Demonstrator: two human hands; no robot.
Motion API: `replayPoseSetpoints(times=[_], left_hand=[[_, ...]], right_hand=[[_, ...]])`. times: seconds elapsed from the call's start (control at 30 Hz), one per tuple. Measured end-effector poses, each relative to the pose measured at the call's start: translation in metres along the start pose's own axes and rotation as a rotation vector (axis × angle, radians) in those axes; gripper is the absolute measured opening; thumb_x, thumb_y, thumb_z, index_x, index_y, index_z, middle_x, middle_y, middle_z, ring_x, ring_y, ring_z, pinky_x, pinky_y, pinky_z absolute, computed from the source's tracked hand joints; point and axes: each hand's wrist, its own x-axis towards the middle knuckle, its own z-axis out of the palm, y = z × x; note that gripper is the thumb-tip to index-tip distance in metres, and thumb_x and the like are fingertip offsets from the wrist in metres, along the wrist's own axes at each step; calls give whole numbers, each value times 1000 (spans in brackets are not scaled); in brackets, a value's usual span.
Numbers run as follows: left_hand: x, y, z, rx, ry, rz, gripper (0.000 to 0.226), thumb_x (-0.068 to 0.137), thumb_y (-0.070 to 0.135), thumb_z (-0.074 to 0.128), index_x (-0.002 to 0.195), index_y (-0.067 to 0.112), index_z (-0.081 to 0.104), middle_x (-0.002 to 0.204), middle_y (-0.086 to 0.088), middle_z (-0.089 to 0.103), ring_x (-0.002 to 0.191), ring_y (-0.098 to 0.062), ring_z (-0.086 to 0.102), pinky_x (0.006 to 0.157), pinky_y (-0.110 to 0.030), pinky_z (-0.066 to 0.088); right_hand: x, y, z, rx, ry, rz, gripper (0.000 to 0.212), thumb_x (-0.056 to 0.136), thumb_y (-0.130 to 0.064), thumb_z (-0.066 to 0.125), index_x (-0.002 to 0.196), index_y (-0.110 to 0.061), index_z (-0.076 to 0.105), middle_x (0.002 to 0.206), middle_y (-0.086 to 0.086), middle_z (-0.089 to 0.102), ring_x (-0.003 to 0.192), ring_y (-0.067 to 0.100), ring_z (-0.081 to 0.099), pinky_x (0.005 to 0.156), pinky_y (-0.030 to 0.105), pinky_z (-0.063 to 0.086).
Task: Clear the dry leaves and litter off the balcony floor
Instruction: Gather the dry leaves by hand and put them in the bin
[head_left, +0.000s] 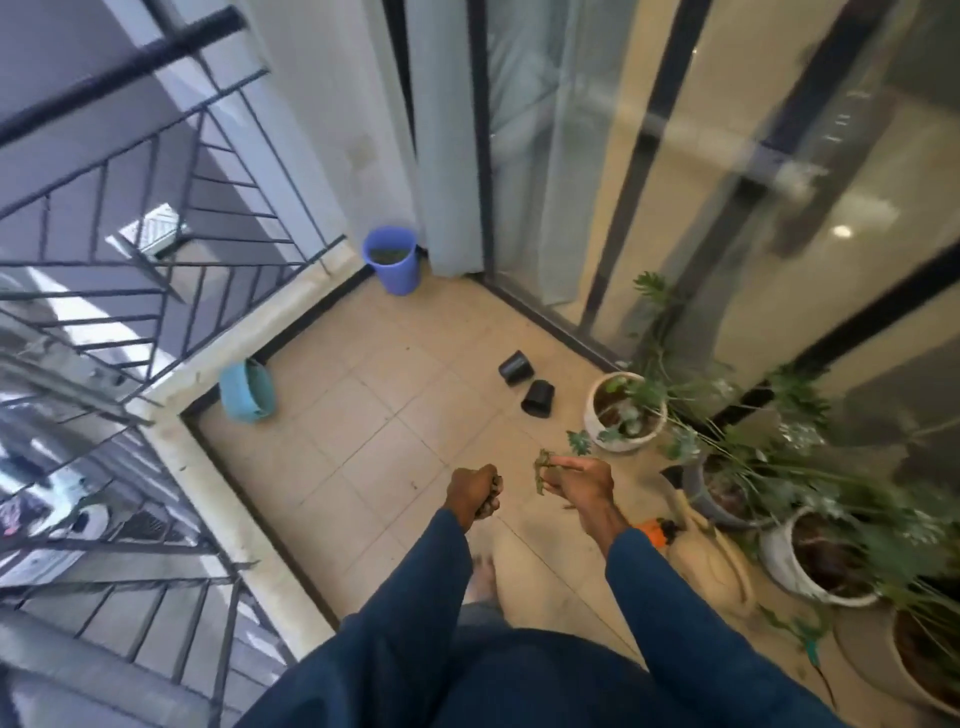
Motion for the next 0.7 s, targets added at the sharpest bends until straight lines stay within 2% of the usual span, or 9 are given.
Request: replayPoseSetpoints(times=[0.1,0.27,0.47,0.6,0.7], left_hand=[[20,19,-59,-58,56,5,32,97,16,54,66,10,60,59,-4,55,45,-15,49,40,-19,34],[49,44,-128,-125,140,-24,30,96,14,54,67,9,60,63,-6,55,46,-16,49,39,-19,32],[97,100,-178,-218,188,-49,32,97,15,53,66,11,56,65,-5,54,46,-15,47,42,-19,30],[143,161,-202,-281,229,-50,33,100,16,53,67,10,58,65,-6,54,46,-16,48,41,-18,31],[168,204,-216,-313,248,-47,33,100,16,53,68,9,57,66,-7,53,47,-17,48,41,-19,31]], right_hand=[[20,-25,60,4,-69,6,21,77,12,78,90,-4,74,94,14,76,85,25,74,61,23,60],[50,-62,134,-37,-175,-3,26,77,12,78,102,4,73,94,14,76,80,21,73,61,22,59],[108,-113,208,-35,-267,14,25,77,12,78,98,0,74,96,17,76,83,25,74,74,30,60],[162,-168,256,-94,-342,-25,28,78,12,77,105,4,73,98,18,76,85,26,73,71,27,60],[197,-213,290,-131,-386,-44,31,78,13,76,107,5,73,99,19,76,88,28,72,81,34,61]])
